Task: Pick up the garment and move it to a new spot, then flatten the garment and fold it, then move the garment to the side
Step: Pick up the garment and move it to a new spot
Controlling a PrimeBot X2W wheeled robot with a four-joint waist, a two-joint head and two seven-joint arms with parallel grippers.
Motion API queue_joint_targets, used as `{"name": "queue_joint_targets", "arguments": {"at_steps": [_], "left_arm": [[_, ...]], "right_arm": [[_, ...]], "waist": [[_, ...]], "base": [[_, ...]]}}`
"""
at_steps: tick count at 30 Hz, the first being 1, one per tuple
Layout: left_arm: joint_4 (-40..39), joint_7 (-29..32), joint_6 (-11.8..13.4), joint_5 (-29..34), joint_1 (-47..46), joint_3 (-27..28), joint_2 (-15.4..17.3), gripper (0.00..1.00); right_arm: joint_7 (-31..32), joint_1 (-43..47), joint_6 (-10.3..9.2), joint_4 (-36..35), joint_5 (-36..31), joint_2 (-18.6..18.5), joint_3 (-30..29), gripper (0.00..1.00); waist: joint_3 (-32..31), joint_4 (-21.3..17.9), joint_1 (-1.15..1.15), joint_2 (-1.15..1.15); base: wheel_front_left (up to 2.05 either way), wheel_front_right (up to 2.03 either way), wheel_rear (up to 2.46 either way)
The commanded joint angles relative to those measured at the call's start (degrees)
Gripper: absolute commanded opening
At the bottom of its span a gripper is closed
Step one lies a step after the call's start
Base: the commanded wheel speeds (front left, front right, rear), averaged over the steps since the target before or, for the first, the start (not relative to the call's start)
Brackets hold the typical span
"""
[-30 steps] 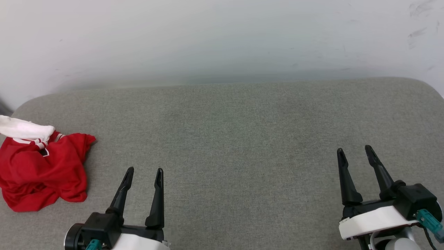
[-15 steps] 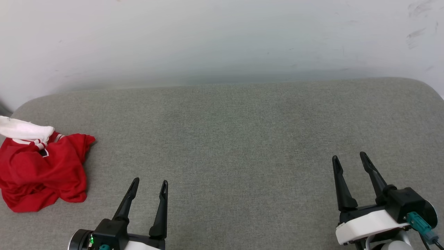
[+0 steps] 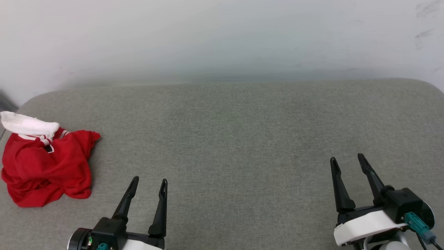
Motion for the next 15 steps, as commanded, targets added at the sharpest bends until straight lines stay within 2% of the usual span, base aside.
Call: {"name": "queue_joint_targets", "arguments": {"at_steps": [1,9,10,15], "left_arm": [[-0.1,-0.2,0.0,0.3,-0.5,0.2,-0.1,1.00],[-0.4,-0.2,-0.3,0.4,-0.2,1.3,-0.1,1.00],[-0.4,-0.1,-0.3,0.4,-0.1,1.9,-0.1,1.00],[-0.7,-0.2,-0.1,0.9,0.5,2.5,-0.1,1.00]], "right_arm": [[-0.1,0.1,-0.02,0.1,0.5,0.1,0.2,1.00],[-0.1,0.9,-0.02,0.2,0.3,0.1,1.8,1.00],[-0.1,1.2,-0.02,0.4,0.1,0.1,2.3,1.00],[-0.1,1.4,-0.02,0.6,0.2,0.1,3.9,1.00]], "waist": [[0.1,0.4,0.00,0.00],[-0.2,4.7,0.00,0.00],[-0.5,7.0,0.00,0.00],[-1.3,11.3,0.00,0.00]], "base": [[0.00,0.00,0.00],[0.00,0.00,0.00],[0.00,0.00,0.00],[0.00,0.00,0.00]]}}
